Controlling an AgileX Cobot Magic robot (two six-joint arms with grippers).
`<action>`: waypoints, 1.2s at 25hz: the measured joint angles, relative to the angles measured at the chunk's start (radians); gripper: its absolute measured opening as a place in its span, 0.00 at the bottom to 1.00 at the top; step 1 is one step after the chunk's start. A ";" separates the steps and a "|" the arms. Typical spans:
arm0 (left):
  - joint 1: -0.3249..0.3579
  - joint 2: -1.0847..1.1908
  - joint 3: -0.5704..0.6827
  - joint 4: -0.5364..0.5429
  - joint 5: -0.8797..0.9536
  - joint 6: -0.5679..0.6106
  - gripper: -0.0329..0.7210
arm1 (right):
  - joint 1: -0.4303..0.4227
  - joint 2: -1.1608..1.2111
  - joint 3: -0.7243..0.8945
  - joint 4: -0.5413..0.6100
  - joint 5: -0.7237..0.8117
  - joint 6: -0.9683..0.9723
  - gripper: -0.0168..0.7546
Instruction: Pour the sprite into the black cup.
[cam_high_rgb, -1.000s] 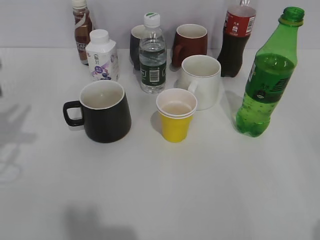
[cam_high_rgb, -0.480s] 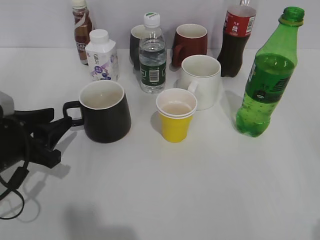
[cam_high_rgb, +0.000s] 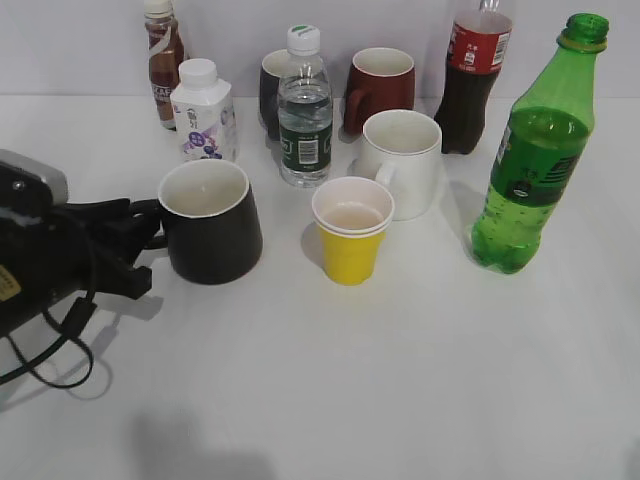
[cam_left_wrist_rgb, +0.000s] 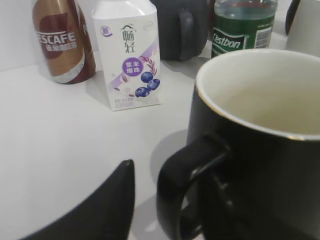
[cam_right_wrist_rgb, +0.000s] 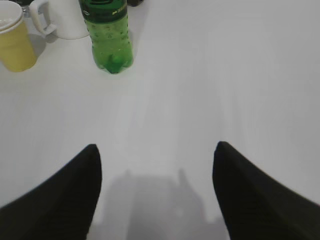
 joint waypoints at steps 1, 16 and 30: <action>0.000 0.013 -0.014 -0.001 0.001 0.000 0.43 | 0.000 0.000 0.000 0.000 0.000 0.000 0.69; 0.000 0.028 -0.075 -0.015 0.017 0.006 0.12 | 0.000 0.000 0.000 0.167 -0.021 0.000 0.69; 0.000 -0.362 -0.071 0.087 0.233 0.006 0.11 | 0.000 0.420 -0.064 0.202 -1.015 -0.202 0.67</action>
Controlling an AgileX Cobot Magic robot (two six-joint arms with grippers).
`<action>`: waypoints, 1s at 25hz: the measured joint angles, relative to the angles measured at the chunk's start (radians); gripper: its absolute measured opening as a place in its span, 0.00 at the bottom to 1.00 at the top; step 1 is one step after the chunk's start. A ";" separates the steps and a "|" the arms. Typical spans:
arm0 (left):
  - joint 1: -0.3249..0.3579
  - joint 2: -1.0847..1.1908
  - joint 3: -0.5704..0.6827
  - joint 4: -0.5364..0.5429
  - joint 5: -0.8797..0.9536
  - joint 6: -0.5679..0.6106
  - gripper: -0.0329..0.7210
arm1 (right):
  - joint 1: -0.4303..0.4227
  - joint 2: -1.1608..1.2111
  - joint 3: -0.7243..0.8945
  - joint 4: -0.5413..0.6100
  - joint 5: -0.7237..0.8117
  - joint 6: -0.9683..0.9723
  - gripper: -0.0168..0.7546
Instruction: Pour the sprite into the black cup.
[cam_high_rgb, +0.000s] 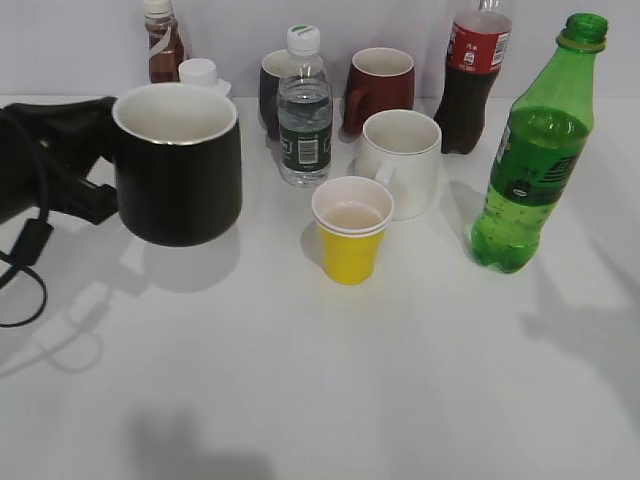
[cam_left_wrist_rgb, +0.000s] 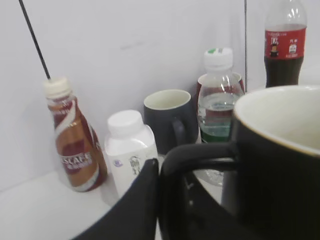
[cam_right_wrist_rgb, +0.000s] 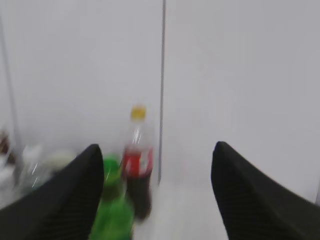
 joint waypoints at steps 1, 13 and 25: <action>0.000 -0.024 0.000 0.002 0.027 0.000 0.11 | 0.000 0.052 -0.009 0.007 -0.038 -0.001 0.67; 0.000 -0.162 0.000 0.004 0.240 0.000 0.11 | 0.000 0.377 0.406 -0.042 -0.337 0.319 0.62; 0.000 -0.162 0.000 0.004 0.245 0.000 0.11 | 0.000 0.770 0.456 -0.601 -0.804 0.575 0.72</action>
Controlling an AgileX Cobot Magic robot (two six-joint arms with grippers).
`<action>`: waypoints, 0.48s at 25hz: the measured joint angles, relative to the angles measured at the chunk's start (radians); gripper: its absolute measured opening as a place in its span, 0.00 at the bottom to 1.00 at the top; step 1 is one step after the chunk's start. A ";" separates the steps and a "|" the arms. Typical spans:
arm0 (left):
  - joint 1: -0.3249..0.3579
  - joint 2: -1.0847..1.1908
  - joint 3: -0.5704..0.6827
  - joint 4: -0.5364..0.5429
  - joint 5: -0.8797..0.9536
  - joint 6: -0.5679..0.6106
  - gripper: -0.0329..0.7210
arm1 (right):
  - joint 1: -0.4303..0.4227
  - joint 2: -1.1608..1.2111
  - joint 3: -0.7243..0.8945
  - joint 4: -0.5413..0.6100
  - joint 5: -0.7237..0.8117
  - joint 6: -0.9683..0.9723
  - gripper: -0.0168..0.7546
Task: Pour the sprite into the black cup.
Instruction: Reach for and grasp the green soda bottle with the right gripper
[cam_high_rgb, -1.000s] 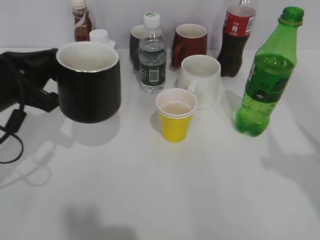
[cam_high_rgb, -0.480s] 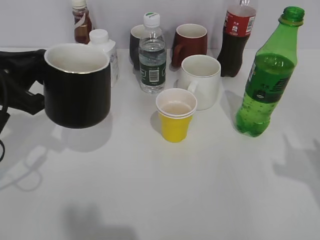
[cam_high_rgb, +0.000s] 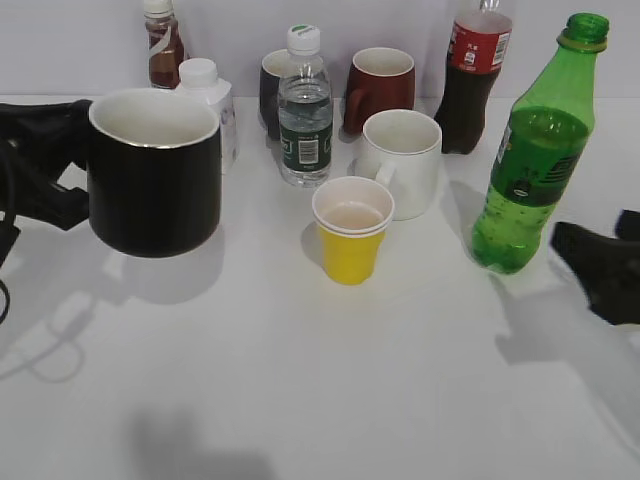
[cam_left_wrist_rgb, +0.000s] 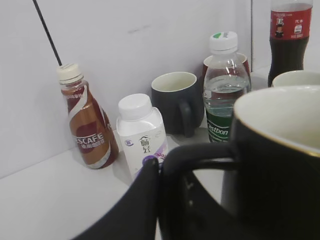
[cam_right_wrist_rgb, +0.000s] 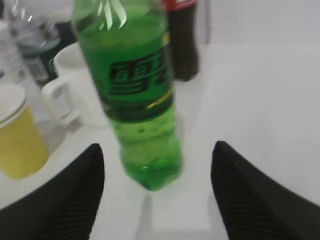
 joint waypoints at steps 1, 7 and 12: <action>0.000 0.000 0.000 0.000 0.000 0.000 0.11 | 0.000 0.054 -0.013 -0.009 -0.047 -0.005 0.74; 0.000 0.000 0.000 0.001 0.000 0.000 0.11 | 0.000 0.387 -0.126 -0.026 -0.222 -0.024 0.84; 0.000 0.000 0.000 0.001 0.000 0.000 0.11 | 0.000 0.533 -0.223 -0.048 -0.266 -0.028 0.85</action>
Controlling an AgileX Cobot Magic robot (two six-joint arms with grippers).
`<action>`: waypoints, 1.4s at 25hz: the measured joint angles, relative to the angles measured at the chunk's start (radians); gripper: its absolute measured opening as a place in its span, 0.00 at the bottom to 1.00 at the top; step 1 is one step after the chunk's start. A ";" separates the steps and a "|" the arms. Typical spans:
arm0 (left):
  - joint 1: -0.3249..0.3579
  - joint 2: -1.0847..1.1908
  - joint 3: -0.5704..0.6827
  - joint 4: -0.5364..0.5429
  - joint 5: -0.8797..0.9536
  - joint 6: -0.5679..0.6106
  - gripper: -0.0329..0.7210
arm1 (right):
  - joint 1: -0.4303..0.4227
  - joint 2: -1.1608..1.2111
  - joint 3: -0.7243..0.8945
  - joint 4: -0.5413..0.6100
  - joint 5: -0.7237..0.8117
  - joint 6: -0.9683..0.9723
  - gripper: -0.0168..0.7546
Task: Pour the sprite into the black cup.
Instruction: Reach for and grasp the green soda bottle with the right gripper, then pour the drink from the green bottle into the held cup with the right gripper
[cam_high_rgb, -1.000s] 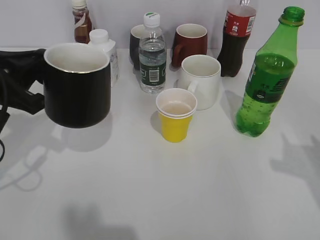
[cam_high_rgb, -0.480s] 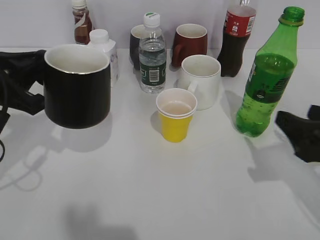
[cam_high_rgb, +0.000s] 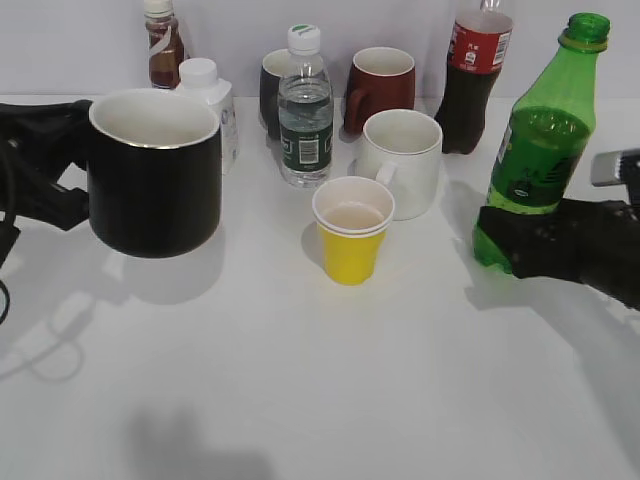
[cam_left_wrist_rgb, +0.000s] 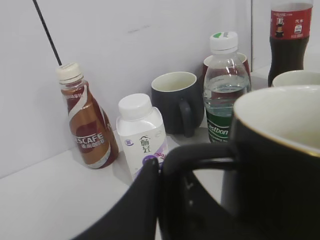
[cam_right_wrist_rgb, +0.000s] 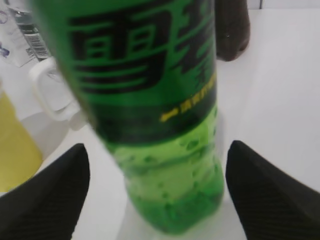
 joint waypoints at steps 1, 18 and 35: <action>0.000 0.000 0.000 0.000 0.001 0.000 0.11 | 0.000 0.019 -0.023 -0.014 0.000 0.000 0.85; 0.000 -0.001 0.000 0.143 0.007 -0.069 0.11 | 0.093 -0.349 -0.163 -0.226 0.468 -0.035 0.53; -0.169 -0.030 0.000 0.222 0.032 -0.134 0.11 | 0.414 -0.460 -0.458 -0.264 1.008 -0.335 0.53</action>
